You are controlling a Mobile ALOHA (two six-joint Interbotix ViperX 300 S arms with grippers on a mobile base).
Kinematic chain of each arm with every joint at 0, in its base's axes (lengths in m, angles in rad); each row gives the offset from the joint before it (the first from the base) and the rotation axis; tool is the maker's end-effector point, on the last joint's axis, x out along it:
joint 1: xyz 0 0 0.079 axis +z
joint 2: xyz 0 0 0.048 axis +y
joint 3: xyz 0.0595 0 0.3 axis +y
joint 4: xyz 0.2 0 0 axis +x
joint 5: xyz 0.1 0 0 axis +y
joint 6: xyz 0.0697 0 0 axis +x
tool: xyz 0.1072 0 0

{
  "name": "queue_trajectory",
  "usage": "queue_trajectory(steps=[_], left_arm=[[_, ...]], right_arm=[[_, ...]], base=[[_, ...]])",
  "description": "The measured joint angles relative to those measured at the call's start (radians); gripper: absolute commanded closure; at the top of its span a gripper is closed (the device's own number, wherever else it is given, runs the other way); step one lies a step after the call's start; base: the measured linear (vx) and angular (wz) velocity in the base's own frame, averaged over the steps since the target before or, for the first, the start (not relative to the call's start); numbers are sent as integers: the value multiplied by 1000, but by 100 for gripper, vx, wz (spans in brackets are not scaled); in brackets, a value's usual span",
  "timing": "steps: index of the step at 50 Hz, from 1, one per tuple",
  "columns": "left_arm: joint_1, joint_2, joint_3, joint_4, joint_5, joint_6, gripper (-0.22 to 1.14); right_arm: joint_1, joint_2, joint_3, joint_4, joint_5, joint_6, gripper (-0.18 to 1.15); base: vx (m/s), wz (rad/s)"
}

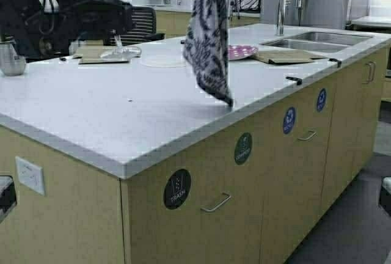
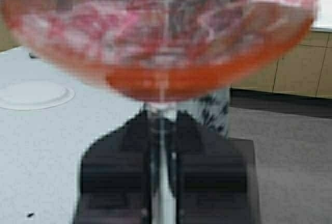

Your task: Get the cloth and wipe up the spill under the wine glass

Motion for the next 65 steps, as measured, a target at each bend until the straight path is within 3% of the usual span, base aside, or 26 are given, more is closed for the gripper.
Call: queue_trajectory(steps=[17, 35, 52, 60, 65], left_arm=[[0, -310, -9, 0, 321, -98, 72], [0, -528, -169, -3, 678, -100, 72], [0, -531, -218, -5, 715, -97, 72], [0, -500, -218, -3, 715, -97, 72], [0, -474, -218, -5, 715, -97, 72]], right_arm=[[107, 149, -5, -21, 5, 5, 91], [272, 275, -5, -64, 44, 92, 91], [459, 331, -52, -152, 87, 150, 91], [463, 331, -77, -160, 95, 147, 91], [411, 331, -55, -153, 98, 149, 91]], base=[[0, 0], [0, 0], [0, 0], [0, 0], [0, 0]])
